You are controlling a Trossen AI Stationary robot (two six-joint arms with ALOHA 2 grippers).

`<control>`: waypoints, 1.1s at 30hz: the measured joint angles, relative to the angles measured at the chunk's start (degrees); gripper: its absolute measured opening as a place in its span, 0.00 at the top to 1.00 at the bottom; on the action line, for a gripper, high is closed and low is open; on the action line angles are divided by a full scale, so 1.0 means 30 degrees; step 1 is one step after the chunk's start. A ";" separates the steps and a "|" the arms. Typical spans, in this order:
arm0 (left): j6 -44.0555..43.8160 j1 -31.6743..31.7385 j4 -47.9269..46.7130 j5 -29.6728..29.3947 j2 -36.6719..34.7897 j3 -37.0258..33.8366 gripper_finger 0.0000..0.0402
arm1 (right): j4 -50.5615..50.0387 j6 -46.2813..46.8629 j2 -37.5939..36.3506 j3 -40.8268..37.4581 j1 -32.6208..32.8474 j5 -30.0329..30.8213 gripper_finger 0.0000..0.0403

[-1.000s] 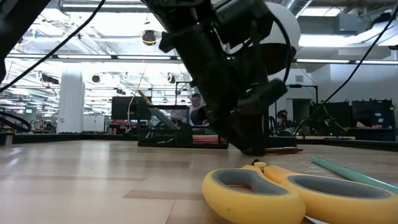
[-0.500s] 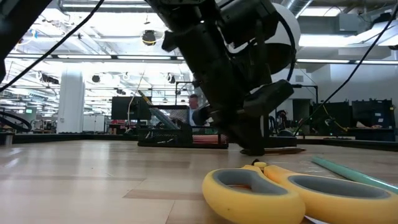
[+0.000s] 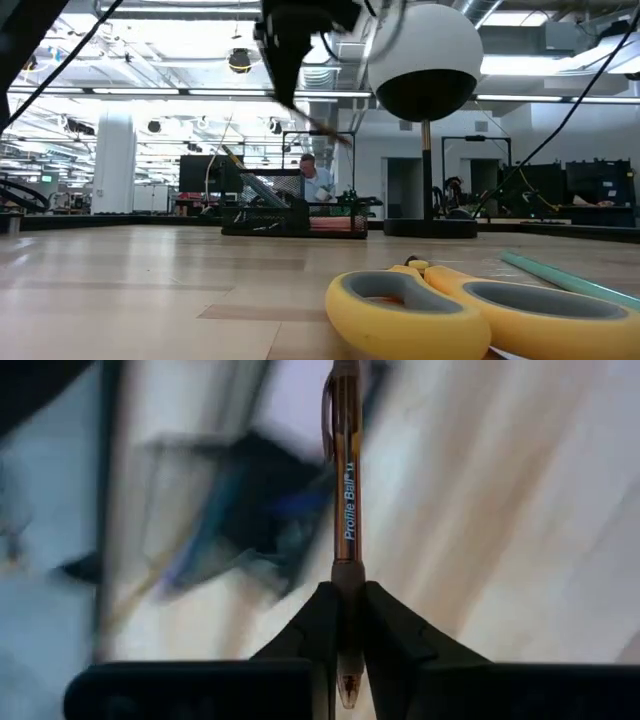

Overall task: Pick and place office supplies into organizer
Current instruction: Put the brown pen into the black desk organizer

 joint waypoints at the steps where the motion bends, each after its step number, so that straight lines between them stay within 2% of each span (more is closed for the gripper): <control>1: 0.0251 0.0276 -0.0068 -0.0221 -0.0169 0.0308 0.96 | 0.0021 -0.0026 -0.0002 -0.0004 0.0000 0.0002 1.00; 4: 0.2688 0.1273 0.0393 0.0383 -0.0827 0.0249 0.96 | 0.0159 -0.0056 -0.0001 -0.0004 0.0000 0.0000 1.00; 7: 0.2266 0.2343 0.0197 -0.0530 -0.1000 -0.0207 0.96 | 0.0527 -0.0031 -0.0002 -0.0177 0.0000 0.0000 1.00; 9: 0.2795 0.3029 0.0176 0.0151 -0.1304 -0.0878 0.96 | 0.0558 0.0133 -0.0007 -0.0454 0.0000 -0.0051 1.00; 12: 0.3171 0.4037 0.0231 -0.0202 -0.1515 -0.1613 0.97 | 0.0576 0.0182 -0.0007 -0.1262 0.0000 -0.0036 1.00; 16: 0.3160 0.5105 0.0237 0.0991 -0.1407 -0.2432 0.97 | 0.0714 0.0127 -0.0007 -0.2568 0.0000 -0.0036 1.00; 22: 0.2896 0.5595 0.0219 0.1052 -0.1769 -0.3025 0.97 | 0.1503 0.0084 -0.0015 -0.3457 0.0000 -0.0007 1.00; 28: 0.2289 0.5602 0.0197 0.0991 -0.3102 -0.2966 0.97 | 0.1817 0.0084 -0.0020 -0.3457 -0.0007 0.0007 1.00; 33: 0.0895 0.5566 0.0179 0.2236 -0.4235 -0.3644 0.97 | 0.2220 0.0092 -0.0022 -0.3457 -0.0001 0.0007 1.00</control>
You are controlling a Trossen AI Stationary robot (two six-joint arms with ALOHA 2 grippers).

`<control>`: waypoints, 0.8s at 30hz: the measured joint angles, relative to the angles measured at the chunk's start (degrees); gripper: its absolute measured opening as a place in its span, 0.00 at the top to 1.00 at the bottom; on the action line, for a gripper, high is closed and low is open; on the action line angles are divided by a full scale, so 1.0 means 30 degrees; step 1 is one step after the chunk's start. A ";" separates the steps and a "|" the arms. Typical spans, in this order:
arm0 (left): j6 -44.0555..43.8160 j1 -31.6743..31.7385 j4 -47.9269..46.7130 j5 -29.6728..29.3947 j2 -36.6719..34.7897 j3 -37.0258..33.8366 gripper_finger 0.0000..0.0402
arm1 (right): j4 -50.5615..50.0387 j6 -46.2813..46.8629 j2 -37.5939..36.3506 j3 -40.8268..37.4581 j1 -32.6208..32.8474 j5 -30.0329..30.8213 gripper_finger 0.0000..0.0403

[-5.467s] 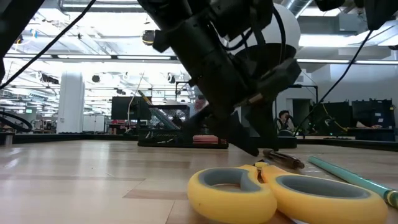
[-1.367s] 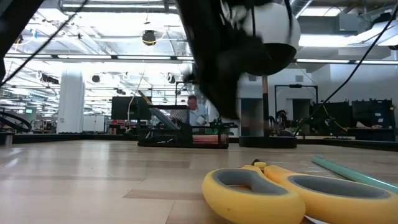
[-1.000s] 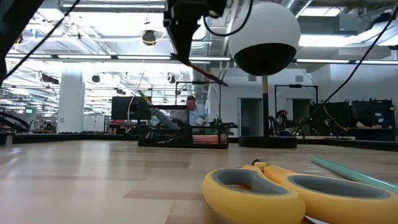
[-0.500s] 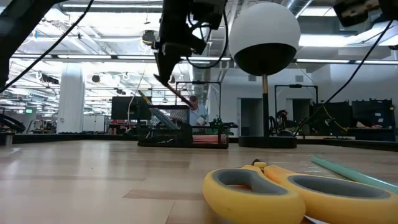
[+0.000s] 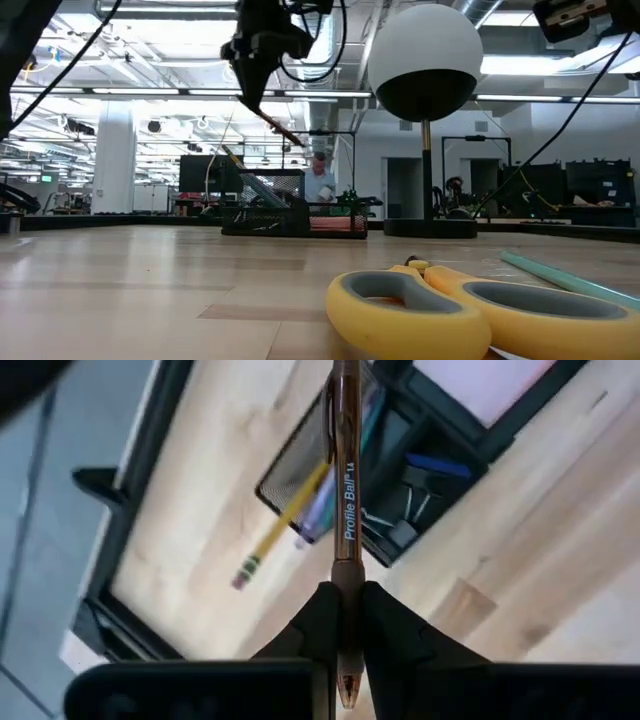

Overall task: Pick and place office supplies into organizer
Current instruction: Put the brown pen into the black desk organizer

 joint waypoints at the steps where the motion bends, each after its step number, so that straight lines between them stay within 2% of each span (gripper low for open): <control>1: -0.0283 -0.0007 0.0038 0.0206 -0.0071 -0.0240 0.97 | 0.0020 0.0013 0.0000 0.0000 0.0000 0.0000 1.00; 6: -0.0678 -0.0007 0.0046 0.1214 -0.0107 -0.2177 0.97 | 0.0346 0.0203 0.0000 0.0000 0.0001 -0.0007 1.00; 11: -0.0877 0.0001 0.0047 0.1038 -0.0107 -0.3839 0.96 | 0.0356 0.0189 0.0000 0.0000 -0.0006 -0.0007 1.00; 18: 0.0236 0.0114 0.0040 0.0476 -0.0107 -0.4072 0.88 | 0.0363 0.0164 0.0000 0.0000 -0.0001 -0.0007 1.00; 24: 0.1616 0.0593 0.0383 0.0368 -0.0107 -0.4072 0.87 | 0.0363 -0.0168 0.0000 0.0000 -0.0007 -0.0007 1.00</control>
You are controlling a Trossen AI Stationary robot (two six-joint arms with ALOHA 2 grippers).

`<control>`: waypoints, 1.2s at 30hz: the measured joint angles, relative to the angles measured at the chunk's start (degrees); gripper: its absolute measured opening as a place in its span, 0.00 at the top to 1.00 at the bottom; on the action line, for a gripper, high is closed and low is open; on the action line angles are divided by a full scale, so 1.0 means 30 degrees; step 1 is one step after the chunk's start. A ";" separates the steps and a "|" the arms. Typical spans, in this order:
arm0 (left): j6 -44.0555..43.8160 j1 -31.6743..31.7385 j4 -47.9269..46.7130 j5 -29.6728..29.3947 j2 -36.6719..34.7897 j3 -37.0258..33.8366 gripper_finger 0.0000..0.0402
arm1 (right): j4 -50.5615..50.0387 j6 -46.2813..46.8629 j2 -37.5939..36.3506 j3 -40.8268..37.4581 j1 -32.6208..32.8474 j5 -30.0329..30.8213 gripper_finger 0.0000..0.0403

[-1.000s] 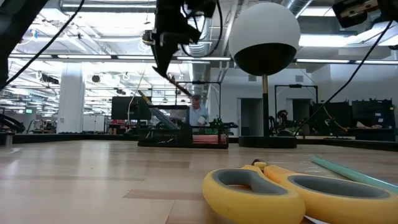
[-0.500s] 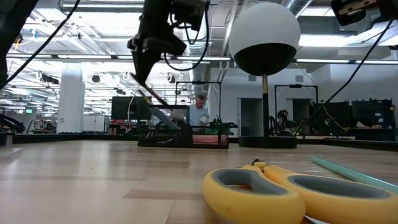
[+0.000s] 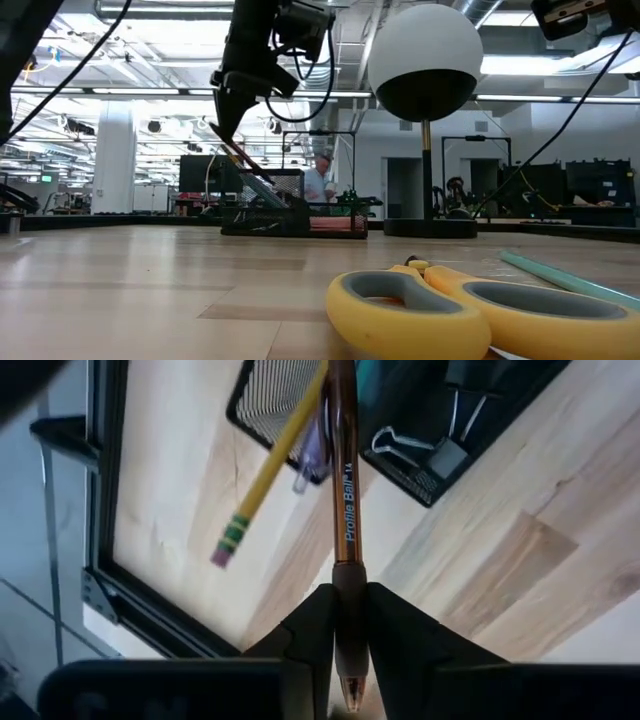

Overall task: Pick and place office supplies into organizer
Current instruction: Put the brown pen into the black desk organizer, then put the blue pencil into the black desk organizer

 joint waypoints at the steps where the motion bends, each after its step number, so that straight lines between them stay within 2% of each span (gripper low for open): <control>1: 0.0319 0.0074 0.0135 -0.0010 0.0000 0.0000 0.87 | 0.0000 0.0000 0.0000 0.0000 0.0000 0.0003 1.00; 8: 0.2480 0.0540 0.0565 -0.0074 0.0007 0.0796 0.86 | -0.0029 -0.0444 0.0000 0.0000 0.0000 0.0000 1.00; 17: 0.7458 0.0625 0.3170 0.0173 0.0007 0.1406 0.85 | -0.0073 -0.1355 0.0000 0.0003 0.0000 0.0007 1.00; 21: 0.7528 0.0757 0.3463 -0.0145 0.0107 0.1406 0.80 | -0.0073 -0.1355 0.0000 0.0007 0.0000 0.0001 1.00; 27: 0.7231 0.0964 0.3986 -0.1206 0.0124 0.1406 0.66 | -0.0073 -0.1349 0.0000 0.0007 0.0000 0.0007 1.00; 32: 0.5559 0.0870 0.4876 -0.1666 0.0124 0.1406 0.59 | 0.0080 -0.1346 0.0000 0.0007 0.0000 0.0007 1.00; 36: 0.2576 0.0558 0.4871 -0.2249 0.0012 0.1401 0.59 | 0.0747 -0.0903 -0.0100 0.0015 -0.0082 0.0313 1.00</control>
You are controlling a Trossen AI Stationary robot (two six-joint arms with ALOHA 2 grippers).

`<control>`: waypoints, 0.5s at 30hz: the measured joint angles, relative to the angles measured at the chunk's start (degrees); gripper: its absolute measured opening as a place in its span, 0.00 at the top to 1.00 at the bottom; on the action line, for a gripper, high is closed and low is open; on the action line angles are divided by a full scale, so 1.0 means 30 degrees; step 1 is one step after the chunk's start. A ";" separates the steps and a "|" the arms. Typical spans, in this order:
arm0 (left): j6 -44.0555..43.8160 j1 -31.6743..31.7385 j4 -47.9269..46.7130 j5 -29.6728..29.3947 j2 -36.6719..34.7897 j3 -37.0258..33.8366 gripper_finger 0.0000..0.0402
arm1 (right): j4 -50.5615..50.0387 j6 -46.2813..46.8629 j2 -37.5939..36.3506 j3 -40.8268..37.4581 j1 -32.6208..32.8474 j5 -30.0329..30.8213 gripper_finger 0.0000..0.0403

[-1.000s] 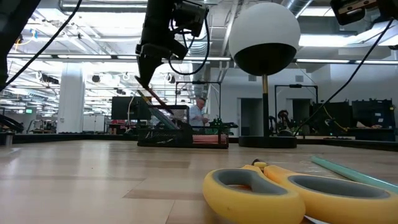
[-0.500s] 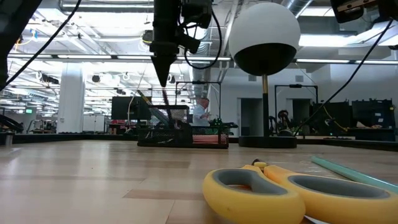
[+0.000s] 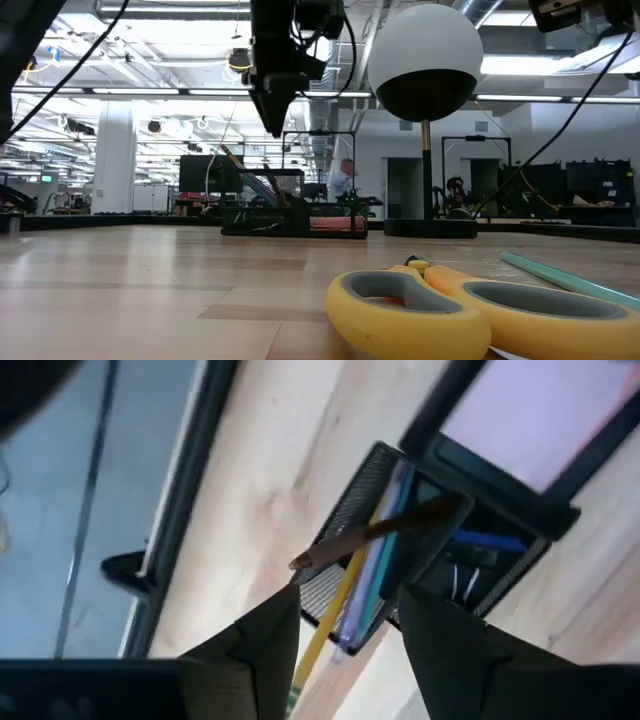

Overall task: Pick and place office supplies into organizer
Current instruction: Put the blue pencil into the black desk organizer

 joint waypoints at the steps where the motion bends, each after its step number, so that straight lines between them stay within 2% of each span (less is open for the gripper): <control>1: -0.0449 -0.0124 -0.0021 -0.0370 -0.0203 -0.0007 0.59 | -0.0141 0.0205 -0.0175 0.0000 -0.0059 0.0145 1.00; 4: -0.1753 -0.0566 -0.0079 -0.1124 -0.1439 -0.0009 0.58 | -0.0624 0.1062 -0.1236 0.0207 -0.0467 0.0202 1.00; 6: -0.3056 -0.1065 -0.0078 -0.1126 -0.2522 -0.0009 0.58 | 0.0260 0.1089 -0.2371 0.0306 -0.0728 0.0212 1.00; 9: -0.5133 -0.2487 0.0077 -0.1229 -0.4065 -0.0013 0.58 | 0.2393 -0.0446 -0.4115 0.0309 -0.0926 0.0222 1.00; 12: -0.6798 -0.4704 0.0311 -0.3461 -0.4712 -0.0130 0.58 | 0.6079 -0.2060 -0.5483 -0.0576 -0.0974 -0.0025 1.00; 15: -0.8499 -0.7262 0.0255 -0.6026 -0.4415 -0.0177 0.58 | 0.9612 -0.3659 -0.6238 -0.2776 -0.0981 -0.1716 1.00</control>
